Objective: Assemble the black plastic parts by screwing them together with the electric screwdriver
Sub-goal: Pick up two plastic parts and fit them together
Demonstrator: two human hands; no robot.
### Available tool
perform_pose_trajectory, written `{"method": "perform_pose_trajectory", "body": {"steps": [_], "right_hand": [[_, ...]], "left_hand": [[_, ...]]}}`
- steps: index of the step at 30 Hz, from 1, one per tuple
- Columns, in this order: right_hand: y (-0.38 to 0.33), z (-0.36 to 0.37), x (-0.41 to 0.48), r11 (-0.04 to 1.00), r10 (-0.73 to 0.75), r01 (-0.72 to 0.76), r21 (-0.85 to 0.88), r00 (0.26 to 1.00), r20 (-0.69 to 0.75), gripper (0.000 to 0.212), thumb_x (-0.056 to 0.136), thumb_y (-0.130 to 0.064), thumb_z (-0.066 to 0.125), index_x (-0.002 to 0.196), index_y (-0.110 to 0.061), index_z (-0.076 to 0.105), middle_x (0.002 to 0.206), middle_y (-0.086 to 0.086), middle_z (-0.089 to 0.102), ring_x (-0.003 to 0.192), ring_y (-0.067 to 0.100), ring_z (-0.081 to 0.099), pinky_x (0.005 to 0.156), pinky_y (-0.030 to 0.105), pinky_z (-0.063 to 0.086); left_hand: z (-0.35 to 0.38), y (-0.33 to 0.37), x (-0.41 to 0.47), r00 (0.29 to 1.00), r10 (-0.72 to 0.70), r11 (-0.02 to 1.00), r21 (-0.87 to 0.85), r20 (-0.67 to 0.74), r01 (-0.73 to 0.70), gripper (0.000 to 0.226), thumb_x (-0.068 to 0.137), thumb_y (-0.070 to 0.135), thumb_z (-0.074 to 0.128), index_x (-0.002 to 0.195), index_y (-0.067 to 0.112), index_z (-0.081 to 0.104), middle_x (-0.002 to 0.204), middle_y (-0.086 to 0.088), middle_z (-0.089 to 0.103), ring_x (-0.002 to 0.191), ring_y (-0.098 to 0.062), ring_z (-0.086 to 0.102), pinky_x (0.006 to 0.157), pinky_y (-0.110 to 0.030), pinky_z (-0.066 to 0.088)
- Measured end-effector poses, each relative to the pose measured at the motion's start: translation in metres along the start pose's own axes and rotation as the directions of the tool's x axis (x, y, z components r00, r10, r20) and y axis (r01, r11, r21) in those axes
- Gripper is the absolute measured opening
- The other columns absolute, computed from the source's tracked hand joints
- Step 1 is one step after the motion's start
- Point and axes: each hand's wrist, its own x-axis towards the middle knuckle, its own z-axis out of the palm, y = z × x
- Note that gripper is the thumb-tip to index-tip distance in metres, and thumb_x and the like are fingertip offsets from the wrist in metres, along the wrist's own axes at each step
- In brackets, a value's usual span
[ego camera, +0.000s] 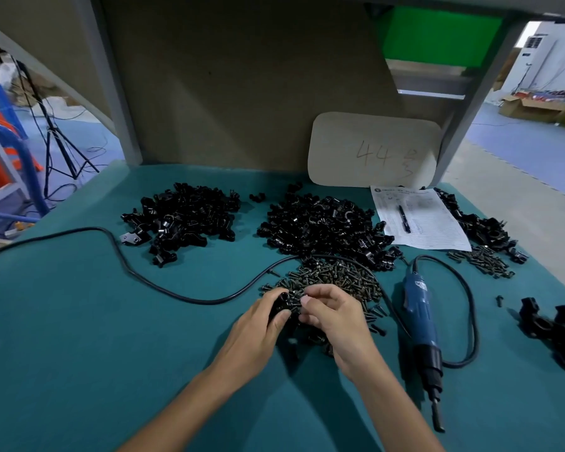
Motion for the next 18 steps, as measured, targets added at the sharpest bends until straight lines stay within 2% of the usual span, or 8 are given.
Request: {"method": "perform_pose_trajectory", "body": {"steps": [2, 5, 9, 13, 16, 18], "right_hand": [[0.001, 0.003, -0.001, 0.999, 0.009, -0.008, 0.046, 1.0, -0.017, 0.012, 0.09, -0.004, 0.074, 0.102, -0.007, 0.073, 0.083, 0.007, 0.077, 0.075, 0.021, 0.073, 0.076, 0.03, 0.061], [-0.001, 0.004, -0.005, 0.998, 0.003, -0.004, 0.061, 1.0, 0.016, 0.013, 0.089, -0.001, 0.074, 0.102, -0.004, 0.072, 0.081, 0.008, 0.077, 0.073, 0.02, 0.073, 0.071, 0.025, 0.059], [-0.003, 0.001, -0.003, 1.0, 0.011, -0.014, 0.027, 0.996, 0.087, 0.012, 0.092, 0.0, 0.072, 0.102, -0.004, 0.074, 0.083, 0.008, 0.077, 0.075, 0.018, 0.073, 0.071, 0.023, 0.058], [-0.004, -0.004, 0.002, 0.962, -0.057, 0.089, -0.259, 0.99, 0.129, 0.006, 0.094, -0.012, 0.073, 0.094, -0.015, 0.078, 0.081, 0.001, 0.076, 0.075, 0.012, 0.071, 0.07, 0.027, 0.06], [-0.006, -0.005, 0.006, 0.851, -0.091, 0.163, -0.499, 0.982, 0.165, 0.013, 0.096, -0.031, 0.071, 0.087, -0.023, 0.074, 0.076, -0.002, 0.072, 0.068, 0.01, 0.067, 0.067, 0.033, 0.061], [-0.008, -0.006, 0.008, 0.763, -0.111, 0.211, -0.611, 0.974, 0.199, 0.02, 0.099, -0.041, 0.064, 0.087, -0.025, 0.07, 0.078, 0.001, 0.071, 0.072, 0.015, 0.067, 0.067, 0.035, 0.059]], "left_hand": [[0.0, 0.0, -0.001, 1.0, 0.003, 1.0, 0.003, -0.004, -0.003, 0.042, 0.105, 0.053, 0.037, 0.145, 0.042, 0.036, 0.139, 0.018, 0.051, 0.12, 0.004, 0.046, 0.092, -0.014, 0.038], [-0.001, 0.0, 0.0, 1.0, 0.001, 1.0, -0.015, -0.012, -0.001, 0.038, 0.105, 0.051, 0.038, 0.143, 0.043, 0.036, 0.134, 0.016, 0.054, 0.119, -0.001, 0.051, 0.092, -0.021, 0.041], [0.0, 0.001, 0.0, 1.0, 0.011, 1.0, -0.002, 0.006, -0.011, 0.04, 0.105, 0.05, 0.038, 0.144, 0.041, 0.036, 0.14, 0.014, 0.052, 0.128, -0.005, 0.049, 0.103, -0.028, 0.043], [0.0, 0.0, -0.001, 1.0, 0.016, 1.0, 0.021, 0.019, -0.016, 0.045, 0.103, 0.056, 0.034, 0.145, 0.042, 0.035, 0.145, 0.013, 0.049, 0.132, -0.006, 0.046, 0.108, -0.035, 0.042], [0.0, 0.001, 0.0, 1.0, 0.018, 1.0, 0.017, 0.014, -0.019, 0.044, 0.103, 0.056, 0.035, 0.145, 0.041, 0.035, 0.146, 0.014, 0.049, 0.133, -0.005, 0.045, 0.109, -0.035, 0.042], [0.0, 0.001, -0.001, 1.0, 0.025, 1.0, 0.013, 0.014, -0.025, 0.044, 0.104, 0.054, 0.035, 0.145, 0.04, 0.036, 0.146, 0.013, 0.049, 0.134, -0.005, 0.045, 0.109, -0.035, 0.042]]}}
